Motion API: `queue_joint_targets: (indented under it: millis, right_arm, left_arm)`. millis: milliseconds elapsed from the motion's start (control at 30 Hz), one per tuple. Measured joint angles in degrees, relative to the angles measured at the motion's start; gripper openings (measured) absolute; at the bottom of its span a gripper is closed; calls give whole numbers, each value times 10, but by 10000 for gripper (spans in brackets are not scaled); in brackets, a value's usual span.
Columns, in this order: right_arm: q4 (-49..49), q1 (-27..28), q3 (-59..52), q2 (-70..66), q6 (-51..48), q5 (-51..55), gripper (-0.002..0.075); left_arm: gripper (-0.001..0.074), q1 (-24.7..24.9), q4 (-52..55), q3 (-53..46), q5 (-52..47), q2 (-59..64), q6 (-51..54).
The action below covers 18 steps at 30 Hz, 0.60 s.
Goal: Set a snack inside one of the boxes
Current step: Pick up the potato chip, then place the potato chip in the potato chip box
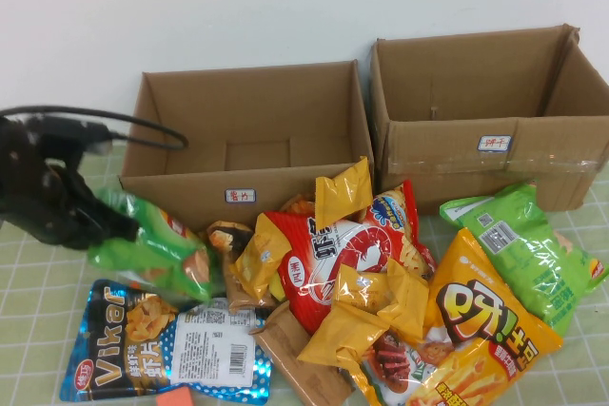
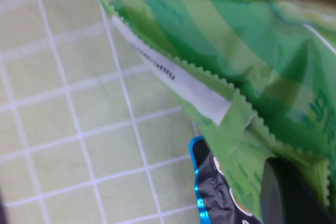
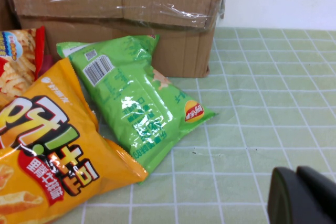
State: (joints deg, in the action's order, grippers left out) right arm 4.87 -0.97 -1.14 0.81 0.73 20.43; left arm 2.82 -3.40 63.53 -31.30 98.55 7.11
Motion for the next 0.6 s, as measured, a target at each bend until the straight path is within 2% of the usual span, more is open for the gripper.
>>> queue_joint_targets:
  millis: [200,600]
  right_arm:
    - [0,0,0,0,0,0,-2]
    - [0,0,0,0,0,0,-2]
  left_arm:
    - [0,0,-34,0,-21,-115,42]
    - [0,0,-236,0,-26,-298,210]
